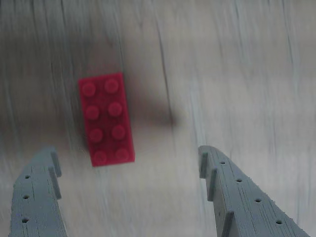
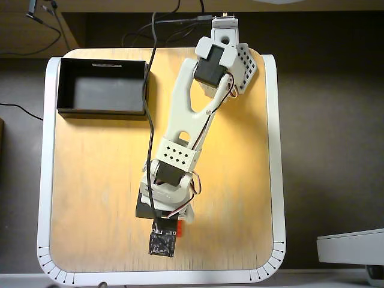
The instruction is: Grasp a lego block and put it in the bin.
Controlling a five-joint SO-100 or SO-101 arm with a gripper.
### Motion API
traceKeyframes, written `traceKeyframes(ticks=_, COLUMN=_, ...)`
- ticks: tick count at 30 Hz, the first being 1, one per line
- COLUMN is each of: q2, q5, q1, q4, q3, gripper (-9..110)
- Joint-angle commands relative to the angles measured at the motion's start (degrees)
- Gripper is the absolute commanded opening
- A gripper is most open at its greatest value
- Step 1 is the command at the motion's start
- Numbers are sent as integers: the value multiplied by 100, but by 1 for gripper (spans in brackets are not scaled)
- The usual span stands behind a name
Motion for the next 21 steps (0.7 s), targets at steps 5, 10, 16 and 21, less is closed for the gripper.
traceKeyframes(ticks=5, q2=-97, q5=-9, q1=-185, q4=-439, q3=-870, gripper=29)
traceKeyframes(ticks=10, q2=-149, q5=-62, q1=-246, q4=-439, q3=-870, gripper=29)
traceKeyframes(ticks=16, q2=-176, q5=-141, q1=-316, q4=-439, q3=-870, gripper=29)
traceKeyframes(ticks=21, q2=-176, q5=-202, q1=-396, q4=-457, q3=-870, gripper=28)
